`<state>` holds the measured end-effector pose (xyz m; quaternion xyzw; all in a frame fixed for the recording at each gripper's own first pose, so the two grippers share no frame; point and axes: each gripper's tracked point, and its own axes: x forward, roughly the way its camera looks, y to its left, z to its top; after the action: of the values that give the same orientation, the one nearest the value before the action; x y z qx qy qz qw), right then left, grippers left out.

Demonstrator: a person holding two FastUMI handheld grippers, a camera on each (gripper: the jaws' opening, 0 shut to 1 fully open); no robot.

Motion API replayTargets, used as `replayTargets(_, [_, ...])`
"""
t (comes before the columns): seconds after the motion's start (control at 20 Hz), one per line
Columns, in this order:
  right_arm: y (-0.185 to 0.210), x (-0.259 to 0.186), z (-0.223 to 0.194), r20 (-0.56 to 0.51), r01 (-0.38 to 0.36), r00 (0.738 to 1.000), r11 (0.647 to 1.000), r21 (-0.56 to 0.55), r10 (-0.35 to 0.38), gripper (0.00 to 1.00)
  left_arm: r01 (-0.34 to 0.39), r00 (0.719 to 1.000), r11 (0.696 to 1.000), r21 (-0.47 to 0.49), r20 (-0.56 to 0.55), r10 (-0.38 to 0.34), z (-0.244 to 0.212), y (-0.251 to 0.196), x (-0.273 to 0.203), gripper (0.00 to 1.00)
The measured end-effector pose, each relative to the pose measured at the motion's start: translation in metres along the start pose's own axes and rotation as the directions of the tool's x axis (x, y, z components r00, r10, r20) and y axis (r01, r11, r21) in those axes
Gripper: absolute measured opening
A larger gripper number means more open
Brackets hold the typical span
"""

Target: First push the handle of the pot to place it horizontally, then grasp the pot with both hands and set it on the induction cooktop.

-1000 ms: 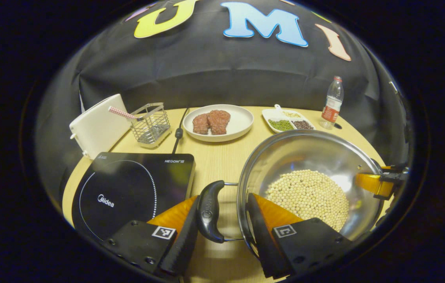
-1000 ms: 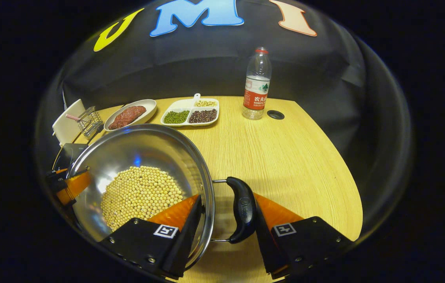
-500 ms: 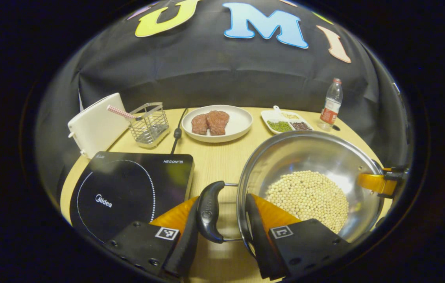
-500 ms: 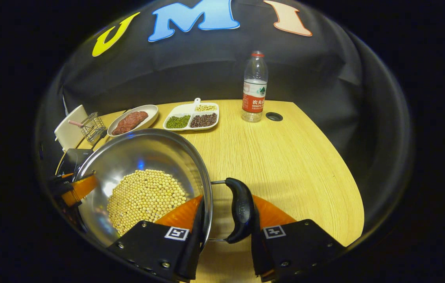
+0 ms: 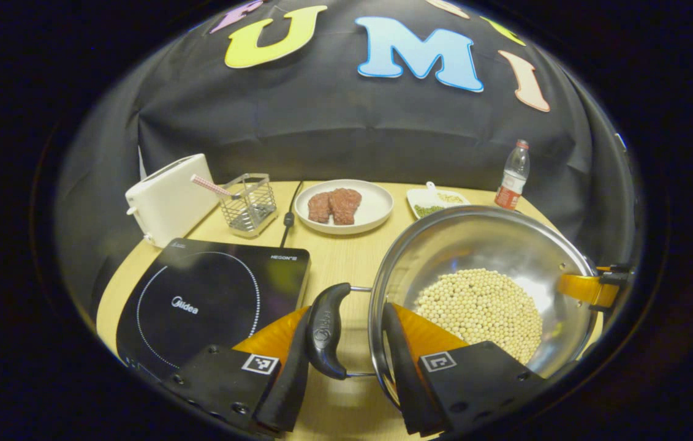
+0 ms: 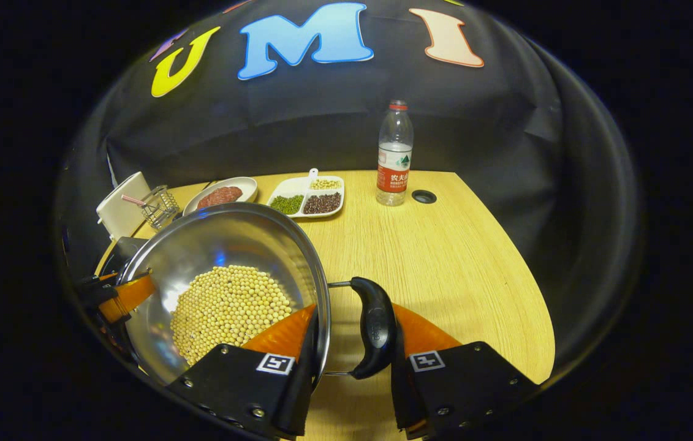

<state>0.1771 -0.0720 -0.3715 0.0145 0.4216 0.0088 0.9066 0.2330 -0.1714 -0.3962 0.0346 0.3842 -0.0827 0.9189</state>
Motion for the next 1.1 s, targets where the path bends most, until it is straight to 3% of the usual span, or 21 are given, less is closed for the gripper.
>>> replayTargets(0.25, [0.016, -0.019, 0.009, 0.023, -0.042, 0.999, 0.999, -0.015, 0.042, 0.53, -0.042, 0.998, 0.999, -0.005, 0.04, 0.042, 0.009, 0.018, -0.033, 0.7])
replayTargets(0.45, [0.034, -0.03, 0.008, 0.029, -0.041, 0.999, 0.999, -0.017, 0.041, 0.54, -0.043, 0.998, 0.999, -0.004, 0.055, 0.043, 0.012, 0.037, -0.045, 0.65])
replayTargets(0.55, [0.046, -0.034, 0.007, 0.027, -0.035, 0.999, 0.999, -0.012, 0.035, 0.54, -0.039, 0.997, 0.999, 0.01, 0.065, 0.038, 0.013, 0.051, -0.051, 0.69])
replayTargets(0.6, [0.052, -0.037, 0.007, 0.025, -0.028, 0.999, 1.0, -0.008, 0.028, 0.54, -0.032, 0.997, 0.999, 0.014, 0.067, 0.031, 0.014, 0.058, -0.051, 0.65])
replayTargets(0.8, [0.081, -0.042, 0.003, 0.021, -0.013, 1.0, 1.0, 0.012, 0.012, 0.54, -0.013, 0.997, 0.999, 0.029, 0.073, 0.011, 0.018, 0.09, -0.05, 0.69])
replayTargets(0.95, [0.102, -0.041, 0.001, 0.021, 0.001, 1.0, 1.0, 0.016, -0.001, 0.54, 0.002, 0.998, 0.999, 0.032, 0.066, -0.004, 0.018, 0.114, -0.043, 0.65])
replayTargets(1.1, [0.123, -0.039, 0.0, 0.015, 0.008, 1.0, 1.0, 0.023, -0.008, 0.54, 0.007, 0.998, 0.999, 0.035, 0.063, -0.009, 0.02, 0.139, -0.038, 0.7])
